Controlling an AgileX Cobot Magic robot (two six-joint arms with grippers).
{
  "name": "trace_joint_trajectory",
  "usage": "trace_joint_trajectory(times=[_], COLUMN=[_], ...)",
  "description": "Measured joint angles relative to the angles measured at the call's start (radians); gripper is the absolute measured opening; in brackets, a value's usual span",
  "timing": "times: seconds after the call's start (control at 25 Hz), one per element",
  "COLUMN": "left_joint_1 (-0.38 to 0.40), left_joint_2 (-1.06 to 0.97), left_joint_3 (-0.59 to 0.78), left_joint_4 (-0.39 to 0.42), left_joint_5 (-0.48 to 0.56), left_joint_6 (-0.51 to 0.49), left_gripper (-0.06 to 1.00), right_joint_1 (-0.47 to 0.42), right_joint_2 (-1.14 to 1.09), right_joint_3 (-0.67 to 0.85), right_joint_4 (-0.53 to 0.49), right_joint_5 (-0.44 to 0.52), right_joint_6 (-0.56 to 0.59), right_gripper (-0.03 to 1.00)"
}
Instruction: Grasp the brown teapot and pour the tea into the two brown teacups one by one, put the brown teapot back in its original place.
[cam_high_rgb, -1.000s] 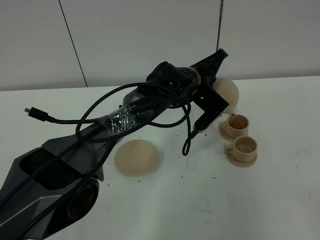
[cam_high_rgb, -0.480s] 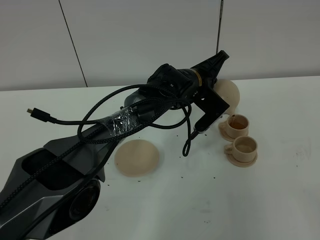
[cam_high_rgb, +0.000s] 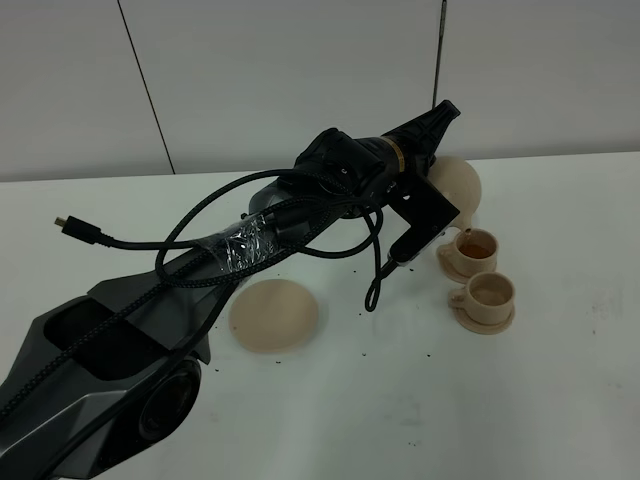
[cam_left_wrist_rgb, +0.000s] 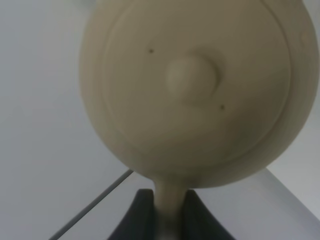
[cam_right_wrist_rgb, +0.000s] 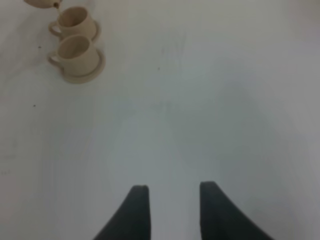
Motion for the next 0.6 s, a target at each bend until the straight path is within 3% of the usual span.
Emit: trace_joint_trajectory(times=[0.6], left_joint_1=[-0.005], left_joint_2=[0.0], left_joint_3=[0.0], left_joint_4=[0.0], left_joint_5=[-0.01], left_joint_6=[0.0], left_gripper=[0.17], right_joint_1=[0.0], right_joint_2=[0.0], right_joint_3=[0.0], right_joint_4=[0.0], right_joint_5=[0.0], right_joint_6=[0.0], right_gripper=[0.24])
